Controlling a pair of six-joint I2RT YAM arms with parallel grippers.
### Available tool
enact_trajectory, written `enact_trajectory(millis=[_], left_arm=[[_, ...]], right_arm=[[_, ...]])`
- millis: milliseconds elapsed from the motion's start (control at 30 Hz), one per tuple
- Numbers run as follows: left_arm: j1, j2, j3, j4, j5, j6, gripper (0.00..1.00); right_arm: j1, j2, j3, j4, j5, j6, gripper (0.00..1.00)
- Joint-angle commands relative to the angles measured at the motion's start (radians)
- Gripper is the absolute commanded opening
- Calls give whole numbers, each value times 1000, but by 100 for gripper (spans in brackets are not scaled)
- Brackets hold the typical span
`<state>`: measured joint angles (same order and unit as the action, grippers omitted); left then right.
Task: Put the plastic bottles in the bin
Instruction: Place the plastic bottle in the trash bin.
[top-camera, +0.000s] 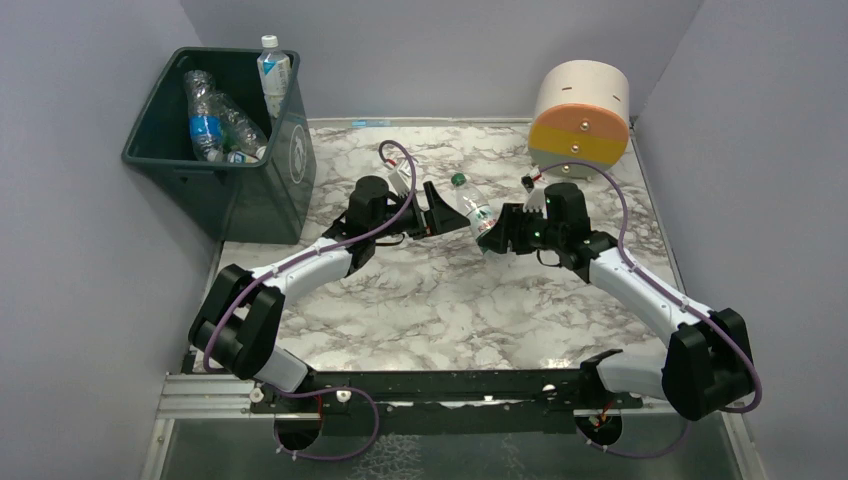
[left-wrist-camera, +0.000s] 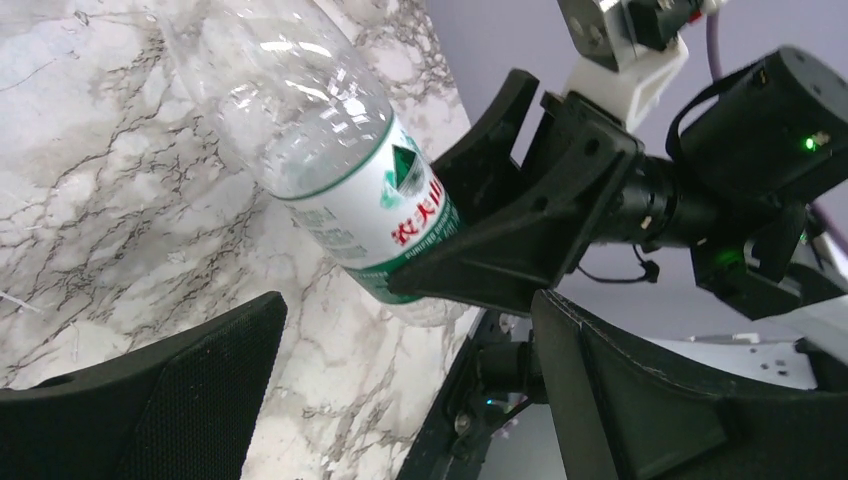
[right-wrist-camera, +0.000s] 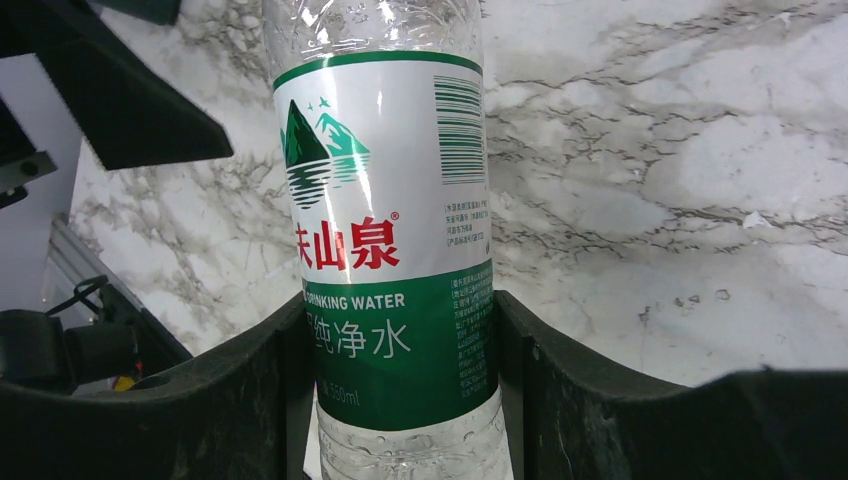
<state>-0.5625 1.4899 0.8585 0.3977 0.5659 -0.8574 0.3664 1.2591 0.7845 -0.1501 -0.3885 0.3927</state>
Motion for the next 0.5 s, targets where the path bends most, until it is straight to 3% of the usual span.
enact_trajectory(millis=[0, 467], left_arm=[[33, -30, -40, 116, 28, -127, 99], [62, -33, -115, 266, -22, -276, 99]], right_arm=[[32, -55, 40, 23, -24, 18, 58], [124, -58, 61, 34, -19, 68, 58]])
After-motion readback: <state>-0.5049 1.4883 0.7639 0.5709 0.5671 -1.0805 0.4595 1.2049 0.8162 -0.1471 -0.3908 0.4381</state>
